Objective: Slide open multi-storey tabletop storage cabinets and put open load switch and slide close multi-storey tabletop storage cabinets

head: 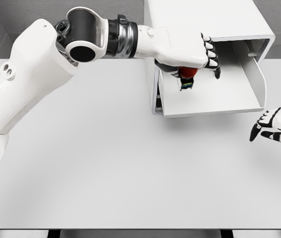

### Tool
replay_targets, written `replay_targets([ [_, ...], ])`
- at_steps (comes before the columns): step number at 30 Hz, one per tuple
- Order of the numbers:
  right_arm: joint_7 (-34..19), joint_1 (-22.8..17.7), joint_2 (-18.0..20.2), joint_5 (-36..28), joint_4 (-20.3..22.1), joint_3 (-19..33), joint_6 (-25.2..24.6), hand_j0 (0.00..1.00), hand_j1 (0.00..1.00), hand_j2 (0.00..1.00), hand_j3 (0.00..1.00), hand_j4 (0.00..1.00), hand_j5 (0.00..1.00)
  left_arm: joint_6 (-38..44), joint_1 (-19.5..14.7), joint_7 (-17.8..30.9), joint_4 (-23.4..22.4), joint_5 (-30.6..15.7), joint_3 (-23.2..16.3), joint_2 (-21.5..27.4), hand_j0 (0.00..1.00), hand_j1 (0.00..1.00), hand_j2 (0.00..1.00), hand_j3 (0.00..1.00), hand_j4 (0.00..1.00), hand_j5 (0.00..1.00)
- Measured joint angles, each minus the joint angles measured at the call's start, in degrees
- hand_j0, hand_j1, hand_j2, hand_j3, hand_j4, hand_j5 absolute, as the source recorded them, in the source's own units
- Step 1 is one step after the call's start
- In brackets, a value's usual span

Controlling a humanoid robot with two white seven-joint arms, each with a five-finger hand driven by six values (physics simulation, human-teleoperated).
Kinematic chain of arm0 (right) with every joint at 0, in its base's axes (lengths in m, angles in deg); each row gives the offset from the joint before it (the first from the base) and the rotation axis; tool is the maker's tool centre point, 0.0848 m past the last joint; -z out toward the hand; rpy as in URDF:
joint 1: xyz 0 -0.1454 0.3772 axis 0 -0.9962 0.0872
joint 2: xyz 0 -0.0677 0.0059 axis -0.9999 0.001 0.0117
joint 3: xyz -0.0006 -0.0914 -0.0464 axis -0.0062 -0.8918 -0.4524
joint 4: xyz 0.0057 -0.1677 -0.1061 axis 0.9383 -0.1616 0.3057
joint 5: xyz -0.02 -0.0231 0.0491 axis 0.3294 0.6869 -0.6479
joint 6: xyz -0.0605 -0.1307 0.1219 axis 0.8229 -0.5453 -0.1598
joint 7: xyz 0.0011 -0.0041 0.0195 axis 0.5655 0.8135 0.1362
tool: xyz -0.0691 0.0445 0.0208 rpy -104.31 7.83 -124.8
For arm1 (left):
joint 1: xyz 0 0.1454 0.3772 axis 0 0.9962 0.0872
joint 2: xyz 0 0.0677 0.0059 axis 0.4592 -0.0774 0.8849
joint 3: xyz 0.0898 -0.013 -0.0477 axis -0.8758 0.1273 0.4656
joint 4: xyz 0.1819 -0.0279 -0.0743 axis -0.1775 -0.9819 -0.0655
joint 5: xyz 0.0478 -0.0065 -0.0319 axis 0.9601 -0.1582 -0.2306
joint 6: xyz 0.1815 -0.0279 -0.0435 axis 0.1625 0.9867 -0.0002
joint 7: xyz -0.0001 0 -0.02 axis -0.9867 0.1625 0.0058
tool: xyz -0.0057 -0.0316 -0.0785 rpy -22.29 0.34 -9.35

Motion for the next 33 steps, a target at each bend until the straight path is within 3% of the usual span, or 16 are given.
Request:
replay_targets([
  [9, 0.0, 0.8, -0.1, 0.1, 0.0, -2.9, 0.0, 0.47, 0.47, 0.47, 0.47, 0.47, 0.47, 0.0, 0.0, 0.0, 0.0, -0.1, 0.0, -1.3, 0.99, 0.99, 0.99, 0.99, 0.99, 0.99],
  [33, 0.0, 0.7, -0.2, 0.3, 0.0, -3.4, 0.0, 0.47, 0.47, 0.47, 0.47, 0.47, 0.47, 0.0, 0.5, 0.0, -0.9, 0.5, -2.9, -5.2, 0.99, 0.99, 0.99, 0.99, 0.99, 0.99],
])
